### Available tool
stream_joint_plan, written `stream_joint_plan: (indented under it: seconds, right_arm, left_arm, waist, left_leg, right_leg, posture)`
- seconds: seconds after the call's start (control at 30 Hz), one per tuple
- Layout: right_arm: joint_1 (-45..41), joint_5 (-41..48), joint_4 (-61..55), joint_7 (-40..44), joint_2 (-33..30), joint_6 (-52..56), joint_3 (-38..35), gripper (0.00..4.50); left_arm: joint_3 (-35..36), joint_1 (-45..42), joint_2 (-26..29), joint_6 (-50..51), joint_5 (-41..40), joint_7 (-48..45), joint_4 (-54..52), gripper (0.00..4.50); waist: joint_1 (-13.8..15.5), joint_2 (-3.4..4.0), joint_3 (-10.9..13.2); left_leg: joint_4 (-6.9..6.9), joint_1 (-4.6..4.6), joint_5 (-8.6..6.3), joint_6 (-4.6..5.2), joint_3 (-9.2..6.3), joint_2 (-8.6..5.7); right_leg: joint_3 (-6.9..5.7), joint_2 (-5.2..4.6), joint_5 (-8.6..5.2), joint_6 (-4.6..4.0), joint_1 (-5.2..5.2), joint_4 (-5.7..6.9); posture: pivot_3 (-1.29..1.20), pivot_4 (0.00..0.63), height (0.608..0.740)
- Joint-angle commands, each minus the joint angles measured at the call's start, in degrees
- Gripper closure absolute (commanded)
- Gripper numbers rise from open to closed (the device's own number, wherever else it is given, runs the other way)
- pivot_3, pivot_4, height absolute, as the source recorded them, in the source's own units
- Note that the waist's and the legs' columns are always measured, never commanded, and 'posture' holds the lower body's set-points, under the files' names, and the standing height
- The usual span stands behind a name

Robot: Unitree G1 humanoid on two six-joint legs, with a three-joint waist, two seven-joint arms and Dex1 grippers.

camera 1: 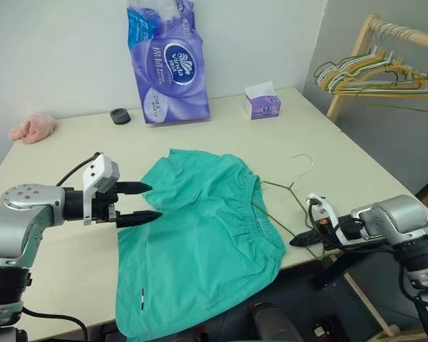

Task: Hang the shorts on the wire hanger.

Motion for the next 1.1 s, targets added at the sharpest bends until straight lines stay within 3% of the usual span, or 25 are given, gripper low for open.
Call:
stream_joint_plan:
  seconds: [0.03, 0.3, 0.53, 0.8, 1.1]
  right_arm:
    - [-3.3, 1.7, -0.7, -3.1, 2.7, 1.9, -4.0, 4.50]
    - [-4.4, 0.9, -4.1, -4.9, 0.0, -3.3, -3.2, 4.50]
    - [-7.1, -2.1, -9.6, -3.7, -3.9, -12.9, 0.4, 4.50]
    - [-9.8, -7.2, -16.0, -1.7, -4.7, -23.6, 7.3, 4.50]
    - [-10.6, -15.6, -19.2, 1.8, -7.0, -36.0, 12.9, 4.50]
  left_arm:
    - [1.6, -1.3, -0.2, -0.1, -1.1, 0.7, -1.1, 0.04]
    - [2.2, -4.4, -1.6, -0.1, -0.4, 5.0, 2.0, 0.04]
    - [2.0, -16.2, -5.6, -1.1, 0.3, 10.8, 7.6, 0.04]
    - [-7.0, -26.9, -6.1, -3.9, 2.7, 0.4, 7.6, 0.04]
    - [-17.5, -35.6, -9.9, -20.0, 14.7, -6.5, 19.5, 0.04]
  waist:
    - [0.0, 0.00, 0.0]
    - [0.4, 0.00, 0.0]
    - [0.0, -0.06, -0.1]
    - [-1.3, -0.07, -0.2]
    - [-1.7, -0.07, -0.4]
  left_leg:
    - [0.00, 0.00, 0.00, 0.00, 0.00, 0.00]
    - [0.06, -0.04, 0.00, 0.00, -0.03, -0.04]
    - [0.22, -0.09, 0.00, -0.01, -0.06, -0.05]
    - [0.41, -0.18, 0.02, -0.05, -0.07, -0.06]
    - [0.47, -0.19, 0.09, -0.19, -0.08, -0.06]
  right_leg:
    - [0.01, 0.00, 0.00, 0.00, 0.00, 0.00]
    - [-0.02, -0.03, 0.02, 0.02, -0.01, 0.02]
    - [-0.06, -0.03, 0.06, 0.09, 0.01, 0.02]
    - [-0.07, -0.05, 0.06, 0.11, 0.00, 0.01]
    - [-0.07, -0.05, 0.05, 0.12, 0.01, -0.01]
  posture:
    - [-0.26, 0.026, 0.740]
    - [-0.25, 0.018, 0.740]
    - [-0.28, 0.011, 0.740]
    - [-0.28, 0.001, 0.740]
    - [-0.30, 0.000, 0.740]
